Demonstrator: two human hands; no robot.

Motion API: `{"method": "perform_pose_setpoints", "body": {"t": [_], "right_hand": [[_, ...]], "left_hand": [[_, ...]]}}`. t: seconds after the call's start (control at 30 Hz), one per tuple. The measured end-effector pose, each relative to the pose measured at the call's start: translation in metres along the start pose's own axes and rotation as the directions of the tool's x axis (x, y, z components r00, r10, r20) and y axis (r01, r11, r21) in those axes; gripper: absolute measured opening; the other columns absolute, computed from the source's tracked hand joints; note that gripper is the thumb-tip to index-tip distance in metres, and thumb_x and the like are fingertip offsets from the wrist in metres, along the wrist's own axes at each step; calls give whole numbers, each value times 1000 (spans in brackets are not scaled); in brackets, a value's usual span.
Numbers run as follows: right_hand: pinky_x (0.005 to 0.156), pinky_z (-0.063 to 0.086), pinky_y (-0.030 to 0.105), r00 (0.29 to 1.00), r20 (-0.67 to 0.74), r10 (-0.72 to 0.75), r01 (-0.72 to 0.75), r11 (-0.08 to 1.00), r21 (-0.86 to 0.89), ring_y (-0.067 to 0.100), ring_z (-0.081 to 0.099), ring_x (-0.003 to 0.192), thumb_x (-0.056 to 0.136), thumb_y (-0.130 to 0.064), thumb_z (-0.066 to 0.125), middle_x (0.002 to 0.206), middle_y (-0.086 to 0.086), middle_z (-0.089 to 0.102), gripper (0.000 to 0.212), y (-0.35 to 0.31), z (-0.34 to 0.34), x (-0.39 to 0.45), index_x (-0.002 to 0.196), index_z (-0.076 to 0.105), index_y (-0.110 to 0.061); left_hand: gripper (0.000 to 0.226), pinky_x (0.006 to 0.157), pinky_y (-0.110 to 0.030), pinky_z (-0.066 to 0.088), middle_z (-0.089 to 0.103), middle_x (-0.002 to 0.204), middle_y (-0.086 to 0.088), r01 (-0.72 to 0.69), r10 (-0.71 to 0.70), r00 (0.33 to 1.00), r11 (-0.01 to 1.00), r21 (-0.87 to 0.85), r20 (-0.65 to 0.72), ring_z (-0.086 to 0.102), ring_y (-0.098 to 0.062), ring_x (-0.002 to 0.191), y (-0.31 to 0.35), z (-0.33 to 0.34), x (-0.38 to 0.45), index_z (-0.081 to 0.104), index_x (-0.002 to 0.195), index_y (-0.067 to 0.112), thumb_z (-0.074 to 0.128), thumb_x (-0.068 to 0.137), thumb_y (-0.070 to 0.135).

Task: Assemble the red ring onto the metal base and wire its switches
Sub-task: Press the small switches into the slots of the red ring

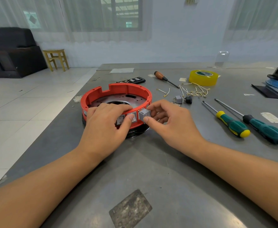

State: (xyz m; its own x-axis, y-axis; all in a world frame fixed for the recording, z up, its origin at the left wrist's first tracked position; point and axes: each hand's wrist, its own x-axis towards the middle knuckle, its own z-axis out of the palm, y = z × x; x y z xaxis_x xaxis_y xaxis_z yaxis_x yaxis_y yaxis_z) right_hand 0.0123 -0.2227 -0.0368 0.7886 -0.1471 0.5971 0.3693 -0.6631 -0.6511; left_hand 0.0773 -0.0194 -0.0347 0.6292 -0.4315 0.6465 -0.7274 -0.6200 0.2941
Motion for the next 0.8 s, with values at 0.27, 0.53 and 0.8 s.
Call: {"method": "perform_pose_setpoints", "body": {"t": [0.27,0.53,0.8], "right_hand": [[69,49,10,1000,-6,-5,5,998,-59,5,66,82,88,-30,79,83,-15,67,19,-4,4,5,104,69,-27],[71,46,9,999,33,-22,26,990,-136,9,64,78,85,-40,79,124,-18,48,43,-8,3,7,123,61,-33],[72,42,10,985,122,-123,139,981,-133,1,56,88,78,-52,80,111,-18,54,38,-14,-4,3,107,67,-31]], "left_hand": [[32,97,-33,27,74,113,11,6,-8,999,998,-58,-31,61,-18,112,4,-1,1,75,118,27,56,97,41],[25,99,-44,37,67,99,23,14,-21,999,990,-141,-46,58,-11,103,1,-7,2,76,107,28,59,94,41],[40,93,-44,35,68,84,17,-60,53,998,983,-176,-42,58,-5,88,-1,-14,0,71,88,29,54,89,65]]}}
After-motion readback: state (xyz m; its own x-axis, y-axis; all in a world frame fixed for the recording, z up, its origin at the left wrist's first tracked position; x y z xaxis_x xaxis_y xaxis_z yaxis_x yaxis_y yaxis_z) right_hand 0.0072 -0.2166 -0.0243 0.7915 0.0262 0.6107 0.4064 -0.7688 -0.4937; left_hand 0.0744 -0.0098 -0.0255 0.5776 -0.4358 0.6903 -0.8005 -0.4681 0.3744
